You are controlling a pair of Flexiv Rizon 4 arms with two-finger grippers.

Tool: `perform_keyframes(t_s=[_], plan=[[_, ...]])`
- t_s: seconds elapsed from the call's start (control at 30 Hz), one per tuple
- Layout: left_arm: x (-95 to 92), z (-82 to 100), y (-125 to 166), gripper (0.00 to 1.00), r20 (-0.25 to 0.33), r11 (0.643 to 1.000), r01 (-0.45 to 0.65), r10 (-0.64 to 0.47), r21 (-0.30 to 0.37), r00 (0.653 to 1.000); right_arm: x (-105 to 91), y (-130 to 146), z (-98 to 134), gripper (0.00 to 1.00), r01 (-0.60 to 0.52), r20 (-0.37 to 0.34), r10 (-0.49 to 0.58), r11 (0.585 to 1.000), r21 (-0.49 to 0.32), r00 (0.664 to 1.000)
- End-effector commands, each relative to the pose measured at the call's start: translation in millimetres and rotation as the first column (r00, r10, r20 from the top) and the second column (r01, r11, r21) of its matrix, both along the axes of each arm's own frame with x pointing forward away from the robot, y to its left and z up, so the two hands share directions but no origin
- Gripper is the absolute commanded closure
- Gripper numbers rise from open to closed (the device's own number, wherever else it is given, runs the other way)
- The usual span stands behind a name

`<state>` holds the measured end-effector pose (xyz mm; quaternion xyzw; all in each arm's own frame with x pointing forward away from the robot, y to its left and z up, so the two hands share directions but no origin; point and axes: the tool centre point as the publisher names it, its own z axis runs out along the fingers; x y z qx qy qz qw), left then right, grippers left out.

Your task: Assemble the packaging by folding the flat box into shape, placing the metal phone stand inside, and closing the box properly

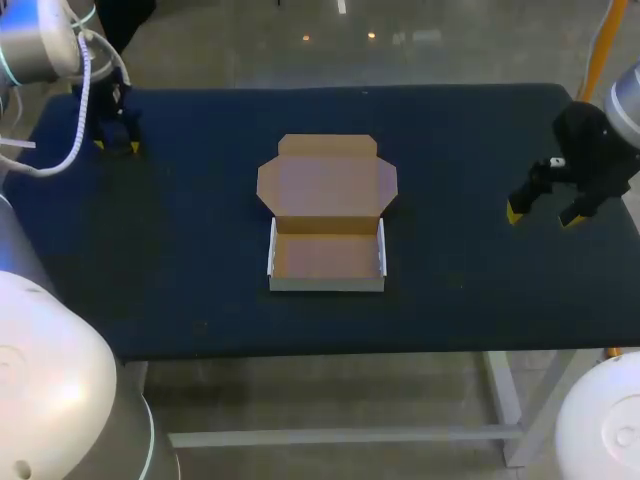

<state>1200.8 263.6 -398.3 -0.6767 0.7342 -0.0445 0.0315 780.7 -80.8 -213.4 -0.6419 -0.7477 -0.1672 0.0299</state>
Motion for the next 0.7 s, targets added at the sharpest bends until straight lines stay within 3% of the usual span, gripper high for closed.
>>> perform_keyframes(t_s=[0.03,0.4,0.7], plan=[[-6.5,5.3,0.5,1.0,0.01,1.0,0.002,-0.002,0.004,1.0,-0.7,-0.2,2.1,0.0,-0.001,-0.004,0.001,1.0,-0.002,1.0],[-45.5,33.7,-18.6,1.0,0.019,0.999,0.022,-0.022,-0.03,1.0,-0.7,-0.2,2.1,0.0,-0.001,-0.004,0.001,1.0,-0.002,1.0],[-78.6,54.7,-39.7,1.0,0.022,0.999,0.037,-0.036,-0.034,0.999,6.5,7.4,-6.0,0.0,-0.281,0.127,0.284,0.959,-0.042,0.95]])
